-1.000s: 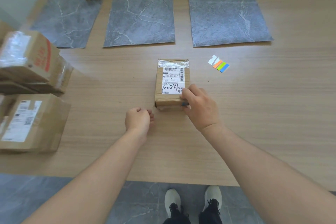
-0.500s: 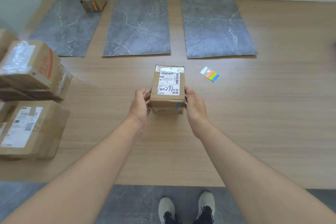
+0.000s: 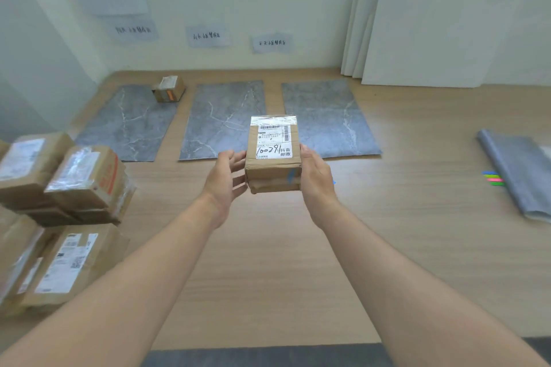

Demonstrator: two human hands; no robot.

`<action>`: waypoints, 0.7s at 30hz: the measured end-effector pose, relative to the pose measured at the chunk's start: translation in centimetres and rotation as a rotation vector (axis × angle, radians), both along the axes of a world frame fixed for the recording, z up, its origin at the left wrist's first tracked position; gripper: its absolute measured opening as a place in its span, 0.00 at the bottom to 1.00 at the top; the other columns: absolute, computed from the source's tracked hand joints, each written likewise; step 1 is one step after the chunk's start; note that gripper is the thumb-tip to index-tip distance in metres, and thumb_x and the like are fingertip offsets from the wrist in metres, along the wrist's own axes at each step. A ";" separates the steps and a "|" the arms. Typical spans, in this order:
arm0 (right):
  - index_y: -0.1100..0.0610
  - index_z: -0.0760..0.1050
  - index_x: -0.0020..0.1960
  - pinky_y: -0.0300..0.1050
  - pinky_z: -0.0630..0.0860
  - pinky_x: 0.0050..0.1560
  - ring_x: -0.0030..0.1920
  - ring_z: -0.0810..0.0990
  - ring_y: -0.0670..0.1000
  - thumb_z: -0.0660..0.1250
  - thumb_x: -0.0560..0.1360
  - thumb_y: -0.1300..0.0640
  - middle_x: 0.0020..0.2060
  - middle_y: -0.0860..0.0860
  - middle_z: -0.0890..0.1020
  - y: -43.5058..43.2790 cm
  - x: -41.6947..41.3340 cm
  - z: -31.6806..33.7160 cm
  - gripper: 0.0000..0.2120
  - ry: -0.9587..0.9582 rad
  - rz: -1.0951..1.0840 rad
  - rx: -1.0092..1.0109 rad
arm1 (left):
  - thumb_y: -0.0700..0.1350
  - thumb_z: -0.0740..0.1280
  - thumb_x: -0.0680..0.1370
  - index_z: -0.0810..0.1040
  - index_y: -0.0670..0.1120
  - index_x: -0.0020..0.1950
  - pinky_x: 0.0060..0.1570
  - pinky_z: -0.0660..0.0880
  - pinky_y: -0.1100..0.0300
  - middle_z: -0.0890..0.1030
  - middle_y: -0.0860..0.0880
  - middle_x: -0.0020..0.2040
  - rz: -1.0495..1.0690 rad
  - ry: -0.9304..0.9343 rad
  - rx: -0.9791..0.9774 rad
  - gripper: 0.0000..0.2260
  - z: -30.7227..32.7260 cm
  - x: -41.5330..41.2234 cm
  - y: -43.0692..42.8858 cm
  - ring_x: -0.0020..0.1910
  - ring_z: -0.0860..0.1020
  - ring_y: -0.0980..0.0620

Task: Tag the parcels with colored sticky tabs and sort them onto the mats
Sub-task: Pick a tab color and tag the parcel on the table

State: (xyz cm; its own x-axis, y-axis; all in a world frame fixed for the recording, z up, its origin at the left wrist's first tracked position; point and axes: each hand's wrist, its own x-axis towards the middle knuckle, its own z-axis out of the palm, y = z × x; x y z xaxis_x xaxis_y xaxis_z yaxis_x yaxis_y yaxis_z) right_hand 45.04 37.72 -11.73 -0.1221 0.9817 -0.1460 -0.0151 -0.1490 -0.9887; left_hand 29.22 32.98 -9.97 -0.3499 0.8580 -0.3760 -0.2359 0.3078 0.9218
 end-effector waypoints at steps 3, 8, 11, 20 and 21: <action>0.47 0.81 0.59 0.39 0.75 0.55 0.55 0.82 0.42 0.55 0.86 0.46 0.53 0.42 0.86 0.2 0.3 3.9 0.17 -0.015 -0.017 0.083 | 0.55 0.51 0.83 0.79 0.50 0.66 0.55 0.76 0.55 0.82 0.53 0.59 -0.017 0.025 0.067 0.22 4.0 0.4 0.0 0.51 0.80 0.50; 0.46 0.81 0.61 0.45 0.76 0.59 0.57 0.81 0.43 0.54 0.84 0.44 0.54 0.41 0.85 0.5 1.1 8.8 0.18 -0.019 -0.061 0.166 | 0.56 0.51 0.84 0.80 0.50 0.63 0.55 0.77 0.53 0.82 0.51 0.58 -0.045 0.070 0.135 0.22 9.5 1.2 0.0 0.52 0.80 0.48; 0.47 0.80 0.63 0.37 0.73 0.52 0.54 0.80 0.40 0.53 0.85 0.48 0.53 0.41 0.85 0.3 1.8 11.5 0.17 0.002 -0.080 0.190 | 0.58 0.50 0.84 0.80 0.51 0.63 0.61 0.76 0.50 0.82 0.51 0.58 -0.066 0.096 0.147 0.22 12.1 1.5 -0.2 0.53 0.80 0.47; 0.46 0.80 0.61 0.40 0.74 0.54 0.57 0.81 0.45 0.53 0.86 0.46 0.53 0.43 0.85 1.3 2.8 13.4 0.17 0.044 -0.104 0.156 | 0.57 0.55 0.82 0.80 0.50 0.64 0.64 0.75 0.49 0.81 0.49 0.59 -0.107 0.088 0.161 0.19 14.4 2.1 1.3 0.54 0.80 0.46; 0.47 0.80 0.62 0.40 0.74 0.54 0.57 0.81 0.45 0.53 0.86 0.46 0.54 0.44 0.85 1.7 3.0 13.2 0.18 0.044 -0.101 0.152 | 0.57 0.55 0.82 0.80 0.50 0.64 0.63 0.75 0.49 0.81 0.49 0.59 -0.107 0.089 0.155 0.19 14.3 2.3 1.7 0.54 0.80 0.47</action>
